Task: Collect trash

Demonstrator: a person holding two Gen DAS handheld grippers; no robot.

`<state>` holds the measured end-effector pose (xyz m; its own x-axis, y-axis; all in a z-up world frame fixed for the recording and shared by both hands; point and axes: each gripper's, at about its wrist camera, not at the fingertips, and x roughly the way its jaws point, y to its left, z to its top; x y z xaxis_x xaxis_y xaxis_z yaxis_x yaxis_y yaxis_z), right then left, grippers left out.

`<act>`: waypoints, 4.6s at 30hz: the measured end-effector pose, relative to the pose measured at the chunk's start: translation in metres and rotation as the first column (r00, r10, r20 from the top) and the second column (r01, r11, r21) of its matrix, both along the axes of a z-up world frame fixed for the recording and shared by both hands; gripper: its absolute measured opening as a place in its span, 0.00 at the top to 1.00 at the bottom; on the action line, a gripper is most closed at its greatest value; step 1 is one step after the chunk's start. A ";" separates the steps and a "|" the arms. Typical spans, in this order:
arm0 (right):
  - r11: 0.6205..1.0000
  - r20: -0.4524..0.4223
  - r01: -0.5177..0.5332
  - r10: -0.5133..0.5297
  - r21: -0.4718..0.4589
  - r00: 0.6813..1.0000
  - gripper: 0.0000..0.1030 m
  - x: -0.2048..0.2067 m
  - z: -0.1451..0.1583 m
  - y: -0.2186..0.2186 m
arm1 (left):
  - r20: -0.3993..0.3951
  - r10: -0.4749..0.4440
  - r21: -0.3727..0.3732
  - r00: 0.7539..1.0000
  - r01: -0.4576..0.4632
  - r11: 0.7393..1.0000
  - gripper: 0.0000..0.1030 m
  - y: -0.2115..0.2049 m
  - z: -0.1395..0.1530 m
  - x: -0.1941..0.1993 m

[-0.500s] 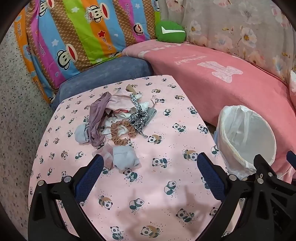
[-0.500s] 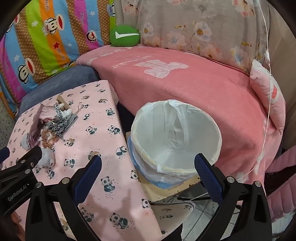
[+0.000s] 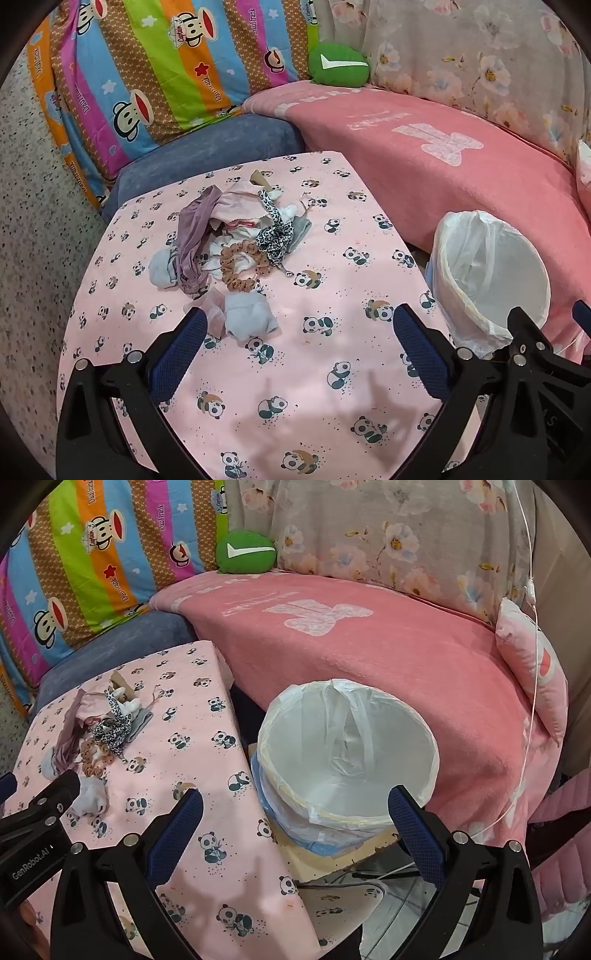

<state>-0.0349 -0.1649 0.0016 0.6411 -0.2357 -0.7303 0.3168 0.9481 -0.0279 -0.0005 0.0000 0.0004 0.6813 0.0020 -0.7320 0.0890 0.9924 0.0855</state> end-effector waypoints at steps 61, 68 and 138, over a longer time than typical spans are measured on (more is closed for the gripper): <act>1.000 0.003 0.000 0.000 -0.001 1.000 0.05 -0.005 0.001 0.010 | 0.001 0.002 -0.003 1.000 -0.002 1.000 0.07 -0.006 0.002 0.005; 1.000 0.003 -0.001 0.001 -0.001 1.000 0.05 -0.005 0.001 0.010 | 0.000 0.003 -0.004 1.000 -0.003 1.000 0.07 -0.004 0.002 0.004; 1.000 0.002 -0.018 0.018 0.015 1.000 0.05 0.011 0.001 0.033 | -0.007 -0.003 -0.066 1.000 0.003 0.998 0.07 0.039 -0.006 0.021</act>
<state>-0.0237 -0.1319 0.0028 0.6469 -0.2134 -0.7322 0.2998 0.9539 -0.0131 0.0210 0.0385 -0.0058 0.6761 -0.0484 -0.7352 0.0924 0.9955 0.0194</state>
